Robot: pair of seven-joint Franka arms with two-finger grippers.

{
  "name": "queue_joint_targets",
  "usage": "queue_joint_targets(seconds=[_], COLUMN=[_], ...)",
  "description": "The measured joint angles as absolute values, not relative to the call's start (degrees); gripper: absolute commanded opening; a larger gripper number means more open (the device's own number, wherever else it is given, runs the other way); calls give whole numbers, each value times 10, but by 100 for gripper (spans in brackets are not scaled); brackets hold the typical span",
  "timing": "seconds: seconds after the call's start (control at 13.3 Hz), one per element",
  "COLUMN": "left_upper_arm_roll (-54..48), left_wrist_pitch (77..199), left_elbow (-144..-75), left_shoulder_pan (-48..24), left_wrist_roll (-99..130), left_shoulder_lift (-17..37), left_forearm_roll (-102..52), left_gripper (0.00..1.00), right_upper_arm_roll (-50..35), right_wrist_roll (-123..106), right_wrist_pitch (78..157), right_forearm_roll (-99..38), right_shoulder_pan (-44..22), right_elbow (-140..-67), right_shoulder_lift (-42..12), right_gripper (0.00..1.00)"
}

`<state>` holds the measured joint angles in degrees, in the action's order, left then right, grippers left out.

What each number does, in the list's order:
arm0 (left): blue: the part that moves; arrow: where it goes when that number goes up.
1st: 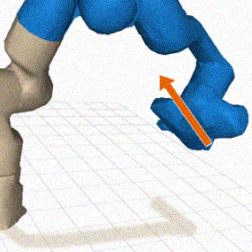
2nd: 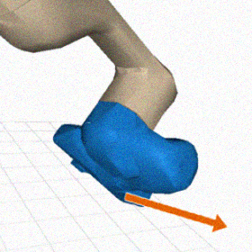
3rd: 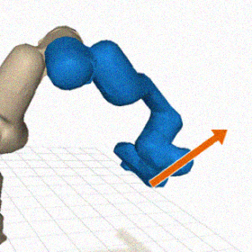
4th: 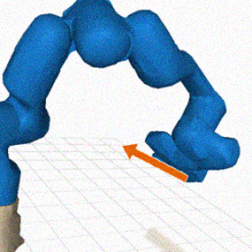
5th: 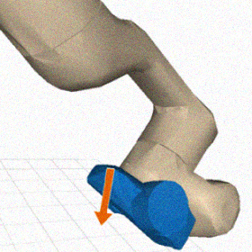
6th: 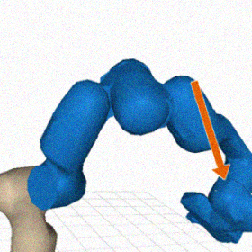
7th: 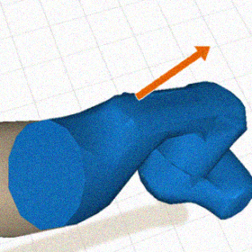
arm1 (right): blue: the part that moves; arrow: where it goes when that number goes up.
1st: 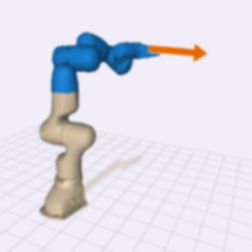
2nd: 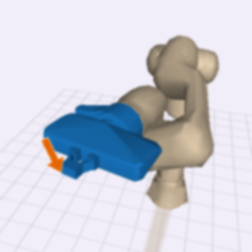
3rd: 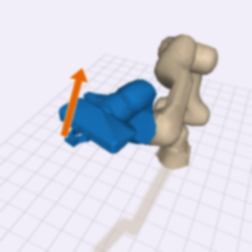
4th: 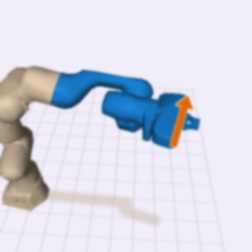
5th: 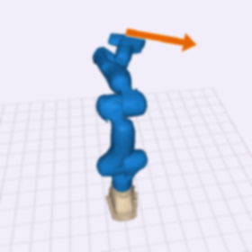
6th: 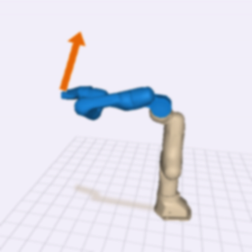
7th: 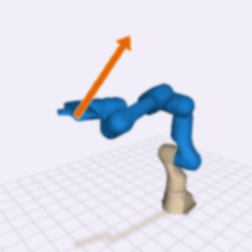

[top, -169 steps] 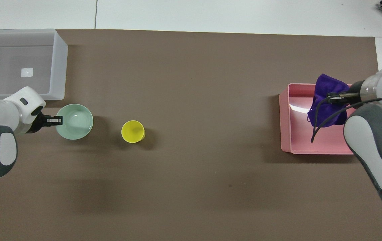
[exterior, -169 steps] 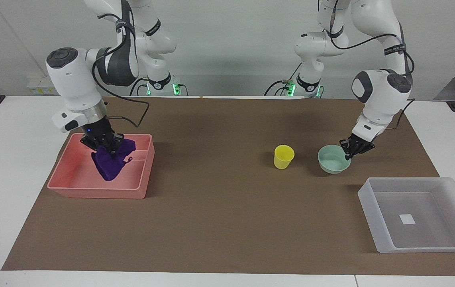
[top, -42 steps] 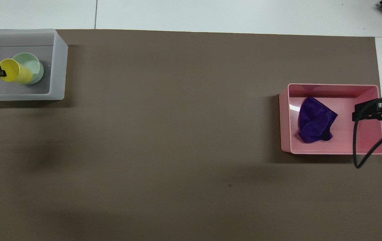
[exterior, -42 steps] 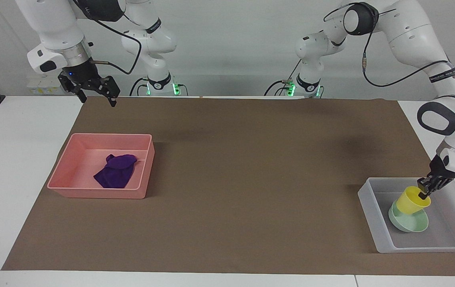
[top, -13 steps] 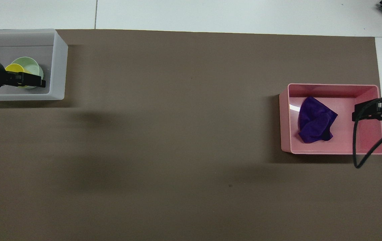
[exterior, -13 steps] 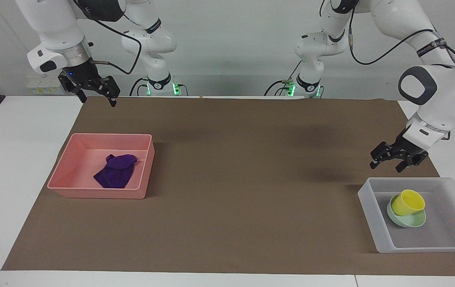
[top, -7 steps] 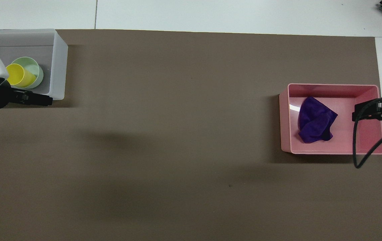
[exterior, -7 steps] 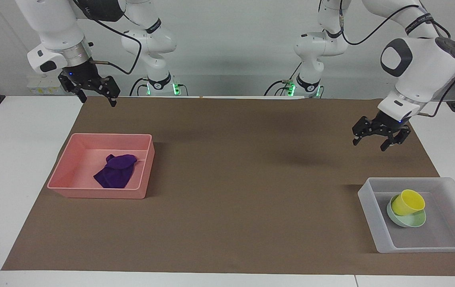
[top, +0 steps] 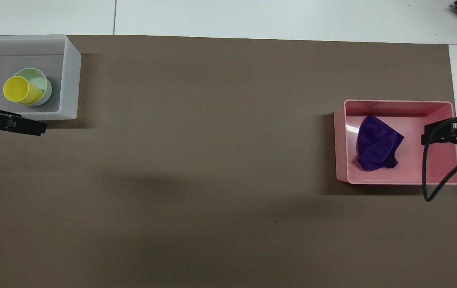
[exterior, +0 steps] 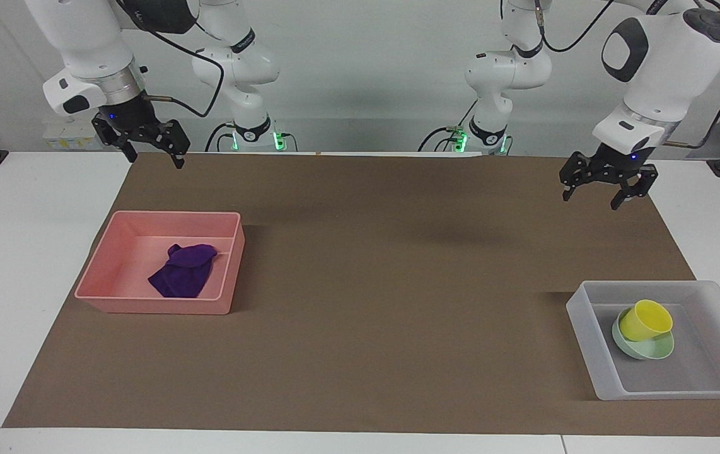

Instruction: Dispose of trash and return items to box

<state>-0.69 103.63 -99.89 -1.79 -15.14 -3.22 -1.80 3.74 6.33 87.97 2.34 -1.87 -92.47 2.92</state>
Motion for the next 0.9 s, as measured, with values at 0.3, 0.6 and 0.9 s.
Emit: queue_joint_targets(seconds=[0.3,0.6,0.9], left_upper_arm_roll=[-4,-4,2], left_wrist_pitch=[963,938,928], left_elbow=[-907,-921,-923], left_shoulder_pan=[-18,-18,-18], left_wrist_roll=[-150,-147,-125], left_shoulder_lift=[4,0,-3], left_forearm_roll=[-16,-16,-15], left_gripper=[100,100,100], right_upper_arm_roll=[37,37,35], right_wrist_roll=[63,58,56], right_wrist_pitch=[880,880,862], right_forearm_roll=[23,23,9], right_shoulder_pan=[-19,-19,-20], right_elbow=[-925,-925,-925], right_shoulder_lift=[29,29,31], right_gripper=[100,100,100])
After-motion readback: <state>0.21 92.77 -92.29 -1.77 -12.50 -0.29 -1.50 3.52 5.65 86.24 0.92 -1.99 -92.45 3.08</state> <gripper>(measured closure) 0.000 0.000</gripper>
